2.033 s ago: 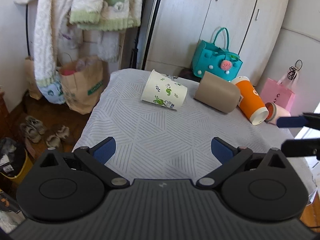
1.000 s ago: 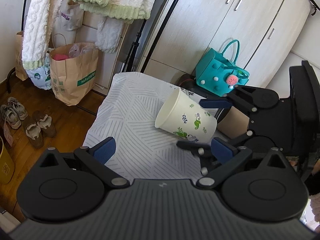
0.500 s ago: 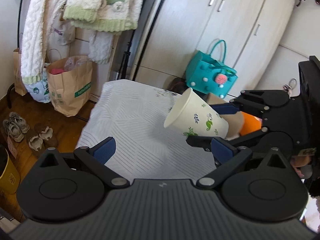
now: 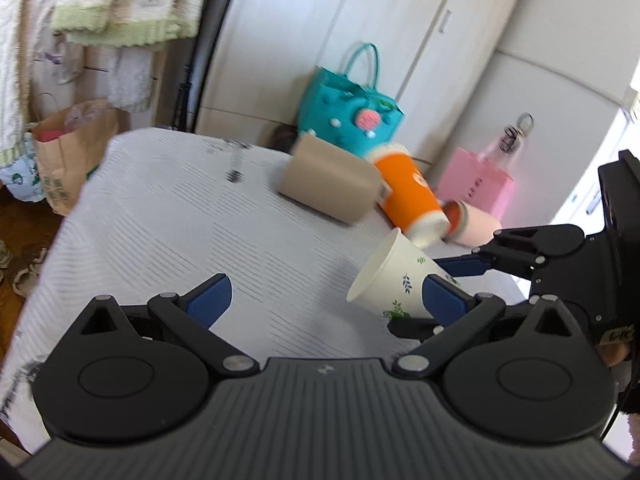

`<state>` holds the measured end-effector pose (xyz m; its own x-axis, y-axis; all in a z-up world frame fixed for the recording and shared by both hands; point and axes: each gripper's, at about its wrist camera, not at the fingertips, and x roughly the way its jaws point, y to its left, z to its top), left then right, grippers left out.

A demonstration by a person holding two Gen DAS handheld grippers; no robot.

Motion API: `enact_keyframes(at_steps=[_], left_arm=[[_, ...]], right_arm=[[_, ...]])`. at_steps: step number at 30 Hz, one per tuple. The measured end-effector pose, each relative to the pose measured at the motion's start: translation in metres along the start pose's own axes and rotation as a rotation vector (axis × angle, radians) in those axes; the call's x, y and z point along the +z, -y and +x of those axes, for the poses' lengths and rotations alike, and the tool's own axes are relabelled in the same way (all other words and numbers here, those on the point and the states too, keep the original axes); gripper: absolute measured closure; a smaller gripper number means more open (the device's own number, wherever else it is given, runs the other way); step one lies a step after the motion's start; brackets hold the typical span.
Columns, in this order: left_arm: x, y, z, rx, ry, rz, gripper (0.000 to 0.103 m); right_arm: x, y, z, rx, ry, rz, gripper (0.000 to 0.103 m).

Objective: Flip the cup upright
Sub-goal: 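Lift the white paper cup with the right gripper and rotate it upright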

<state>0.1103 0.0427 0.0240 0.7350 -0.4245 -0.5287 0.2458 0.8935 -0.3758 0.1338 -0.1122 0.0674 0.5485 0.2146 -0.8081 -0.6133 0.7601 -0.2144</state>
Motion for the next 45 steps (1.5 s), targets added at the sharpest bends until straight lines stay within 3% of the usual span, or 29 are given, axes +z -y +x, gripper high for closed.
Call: enact_keyframes(at_steps=[5,10,16,18,25,34,42,45], left_arm=[[-0.010,0.020,0.005,-0.027,-0.048,0.005,0.000],[-0.013,0.035,0.013,-0.003,-0.095,0.017,0.000],[-0.014,0.045,0.021,0.007,-0.130,0.008,0.000],[-0.013,0.047,0.024,-0.015,-0.144,-0.015,0.000],[-0.015,0.060,0.044,-0.104,-0.186,-0.057,0.001],[-0.020,0.056,0.081,-0.163,-0.272,-0.183,0.004],[-0.019,0.056,0.090,-0.181,-0.240,-0.178,0.022],[-0.020,0.051,0.094,-0.183,-0.233,-0.208,0.029]], right_arm=[[-0.020,0.013,0.003,0.010,0.001,0.074,0.035],[-0.035,0.027,0.013,0.048,0.003,0.119,0.035],[-0.050,0.047,0.022,0.172,0.019,0.206,0.024],[-0.059,0.050,0.018,0.200,0.048,0.200,0.015],[-0.090,0.058,0.000,0.279,0.118,0.163,0.014],[-0.085,0.073,-0.010,0.309,0.179,0.126,0.014],[-0.076,0.069,-0.002,0.326,0.208,0.089,0.015],[-0.076,0.064,-0.001,0.307,0.198,0.073,0.027]])
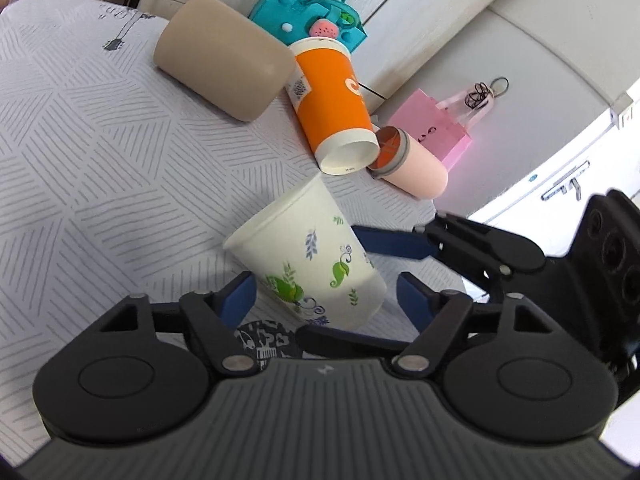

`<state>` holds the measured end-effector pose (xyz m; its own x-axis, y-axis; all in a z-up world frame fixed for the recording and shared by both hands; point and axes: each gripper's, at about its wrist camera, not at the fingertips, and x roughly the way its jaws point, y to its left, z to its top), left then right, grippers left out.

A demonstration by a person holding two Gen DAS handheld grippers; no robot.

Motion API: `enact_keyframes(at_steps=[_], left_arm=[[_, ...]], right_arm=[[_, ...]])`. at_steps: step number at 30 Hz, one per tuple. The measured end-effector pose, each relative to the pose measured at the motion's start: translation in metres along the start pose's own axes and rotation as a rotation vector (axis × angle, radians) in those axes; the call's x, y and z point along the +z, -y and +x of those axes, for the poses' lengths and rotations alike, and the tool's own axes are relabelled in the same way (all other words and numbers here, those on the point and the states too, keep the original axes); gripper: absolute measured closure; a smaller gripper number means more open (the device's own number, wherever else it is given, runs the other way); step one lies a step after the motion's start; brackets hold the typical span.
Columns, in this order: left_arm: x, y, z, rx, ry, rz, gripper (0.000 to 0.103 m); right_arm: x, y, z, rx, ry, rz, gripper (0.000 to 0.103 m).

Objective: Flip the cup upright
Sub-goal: 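Lift the white paper cup with the right gripper and rotate it upright, then set the upright cup on the table and open the right gripper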

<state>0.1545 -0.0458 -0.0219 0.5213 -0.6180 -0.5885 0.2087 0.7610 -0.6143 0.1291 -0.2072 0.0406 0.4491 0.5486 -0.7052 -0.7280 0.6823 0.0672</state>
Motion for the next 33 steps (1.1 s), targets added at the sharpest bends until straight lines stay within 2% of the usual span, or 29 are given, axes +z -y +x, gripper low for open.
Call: enact_keyframes(at_steps=[3,4,8,12,15,23,26,29,33], left_arm=[[-0.001,-0.005,0.000,0.012,0.030,-0.010,0.036],[-0.002,-0.003,-0.001,0.023,0.048,0.023,0.037],[-0.005,0.009,-0.012,0.068,0.084,0.146,0.038],[-0.005,0.012,-0.024,0.067,0.117,0.210,0.044],[-0.005,0.014,-0.032,0.069,0.144,0.242,0.044],[-0.001,0.021,-0.043,0.122,0.232,0.375,0.044],[0.002,0.019,-0.044,0.127,0.271,0.403,0.044],[0.008,0.010,-0.044,0.113,0.285,0.390,0.044],[0.006,0.000,-0.041,0.117,0.290,0.399,0.044]], right_arm=[[0.001,-0.005,-0.001,-0.039,0.003,-0.026,0.037],[0.001,-0.006,-0.003,-0.041,0.006,-0.027,0.037],[0.002,-0.006,-0.011,-0.003,0.023,-0.001,0.038],[0.004,-0.010,-0.009,-0.041,0.040,-0.028,0.038],[0.004,-0.007,-0.004,-0.033,0.056,-0.006,0.038],[0.007,-0.009,0.013,-0.078,0.169,-0.008,0.040],[0.010,-0.012,0.024,-0.116,0.221,-0.026,0.040],[0.012,-0.016,0.036,-0.151,0.256,-0.047,0.039],[0.015,-0.011,0.045,-0.129,0.251,-0.005,0.040]])
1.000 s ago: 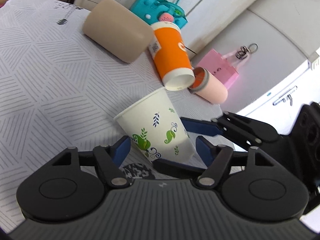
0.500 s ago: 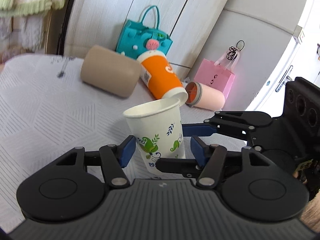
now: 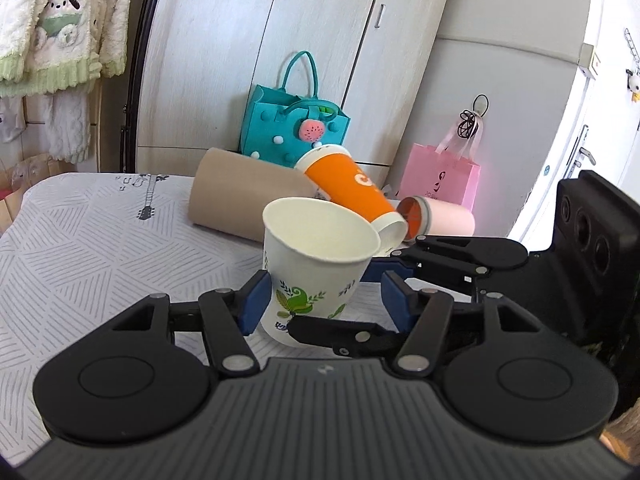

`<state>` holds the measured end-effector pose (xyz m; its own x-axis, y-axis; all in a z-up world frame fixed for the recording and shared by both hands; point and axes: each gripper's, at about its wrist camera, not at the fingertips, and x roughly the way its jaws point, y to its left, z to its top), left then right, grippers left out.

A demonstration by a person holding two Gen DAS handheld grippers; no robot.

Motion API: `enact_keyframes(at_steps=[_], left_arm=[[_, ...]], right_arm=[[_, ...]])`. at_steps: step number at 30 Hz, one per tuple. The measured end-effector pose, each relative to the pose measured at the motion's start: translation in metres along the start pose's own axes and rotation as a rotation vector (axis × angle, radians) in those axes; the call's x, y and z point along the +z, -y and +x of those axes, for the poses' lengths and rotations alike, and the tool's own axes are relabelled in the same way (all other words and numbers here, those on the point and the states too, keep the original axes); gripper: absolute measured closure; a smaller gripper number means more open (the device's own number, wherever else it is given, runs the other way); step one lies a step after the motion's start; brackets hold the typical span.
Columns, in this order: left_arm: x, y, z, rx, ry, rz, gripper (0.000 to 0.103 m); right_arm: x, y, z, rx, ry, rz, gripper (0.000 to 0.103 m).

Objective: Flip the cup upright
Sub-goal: 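Set the upright cup on the table and open the right gripper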

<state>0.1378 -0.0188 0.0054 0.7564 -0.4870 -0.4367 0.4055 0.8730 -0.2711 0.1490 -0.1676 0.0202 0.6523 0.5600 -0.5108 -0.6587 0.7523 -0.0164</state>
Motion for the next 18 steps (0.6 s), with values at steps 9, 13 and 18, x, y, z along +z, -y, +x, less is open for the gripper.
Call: enact_keyframes(at_steps=[9,13,18], left_arm=[[-0.009,-0.008,0.005,0.001,-0.049,-0.019,0.042],[-0.011,-0.012,0.006,0.009,-0.065,-0.042,0.039],[-0.013,-0.010,-0.005,0.014,-0.052,-0.036,0.033]], right_arm=[[-0.005,-0.020,0.011,-0.058,-0.015,-0.119,0.039],[-0.004,-0.019,0.005,-0.067,-0.020,-0.098,0.036],[-0.005,-0.021,-0.008,-0.089,-0.026,-0.074,0.028]])
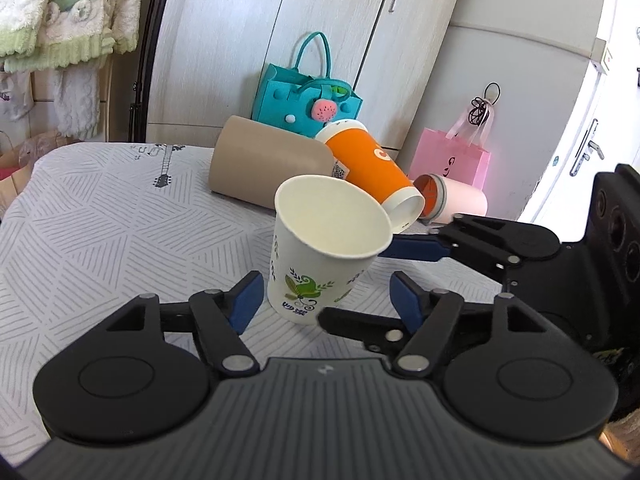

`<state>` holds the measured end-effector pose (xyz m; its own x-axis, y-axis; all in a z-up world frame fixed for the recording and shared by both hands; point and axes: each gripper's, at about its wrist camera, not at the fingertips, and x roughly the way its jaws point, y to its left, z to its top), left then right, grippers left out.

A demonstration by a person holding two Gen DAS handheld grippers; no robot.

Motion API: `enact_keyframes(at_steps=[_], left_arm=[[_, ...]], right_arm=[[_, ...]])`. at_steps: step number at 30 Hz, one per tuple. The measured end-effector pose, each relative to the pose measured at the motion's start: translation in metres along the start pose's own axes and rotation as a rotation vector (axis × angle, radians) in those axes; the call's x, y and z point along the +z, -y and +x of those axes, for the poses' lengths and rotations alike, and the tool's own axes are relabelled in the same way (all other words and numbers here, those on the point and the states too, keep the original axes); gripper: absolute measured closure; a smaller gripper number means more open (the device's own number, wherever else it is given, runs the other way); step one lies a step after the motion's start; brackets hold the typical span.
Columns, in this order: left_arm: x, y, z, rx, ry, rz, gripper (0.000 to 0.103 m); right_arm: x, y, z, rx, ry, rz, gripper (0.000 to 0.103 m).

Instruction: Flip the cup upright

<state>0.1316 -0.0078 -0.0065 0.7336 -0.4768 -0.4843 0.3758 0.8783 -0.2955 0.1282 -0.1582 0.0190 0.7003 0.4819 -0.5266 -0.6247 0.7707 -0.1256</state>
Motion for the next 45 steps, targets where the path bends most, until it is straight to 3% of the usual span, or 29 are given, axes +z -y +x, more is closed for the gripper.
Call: enact_keyframes(at_steps=[5,17,24,28,31,35,39,45], left_arm=[[-0.002,0.008,-0.022,0.027,0.031,0.026,0.029],[-0.023,0.041,-0.090,0.147,0.120,0.119,0.017],[-0.030,0.057,-0.123,0.191,0.152,0.147,0.012],[-0.036,0.067,-0.138,0.219,0.185,0.160,0.006],[-0.042,0.070,-0.143,0.247,0.191,0.146,0.000],[-0.051,0.072,-0.138,0.341,0.167,0.156,0.000],[-0.060,0.065,-0.136,0.317,0.148,0.117,0.000],[-0.074,0.061,-0.137,0.324,0.198,0.099,0.000]], right_arm=[[-0.005,-0.003,-0.023,-0.040,0.004,0.049,0.028],[-0.011,-0.036,-0.100,-0.134,0.143,0.109,0.028],[-0.017,-0.061,-0.137,-0.224,0.181,0.126,0.018],[-0.021,-0.062,-0.144,-0.286,0.156,0.183,0.011],[-0.028,-0.062,-0.148,-0.311,0.161,0.238,0.001],[-0.034,-0.061,-0.152,-0.427,0.175,0.316,0.000],[-0.042,-0.062,-0.154,-0.485,0.177,0.353,0.000],[-0.056,-0.074,-0.150,-0.555,0.146,0.366,0.000]])
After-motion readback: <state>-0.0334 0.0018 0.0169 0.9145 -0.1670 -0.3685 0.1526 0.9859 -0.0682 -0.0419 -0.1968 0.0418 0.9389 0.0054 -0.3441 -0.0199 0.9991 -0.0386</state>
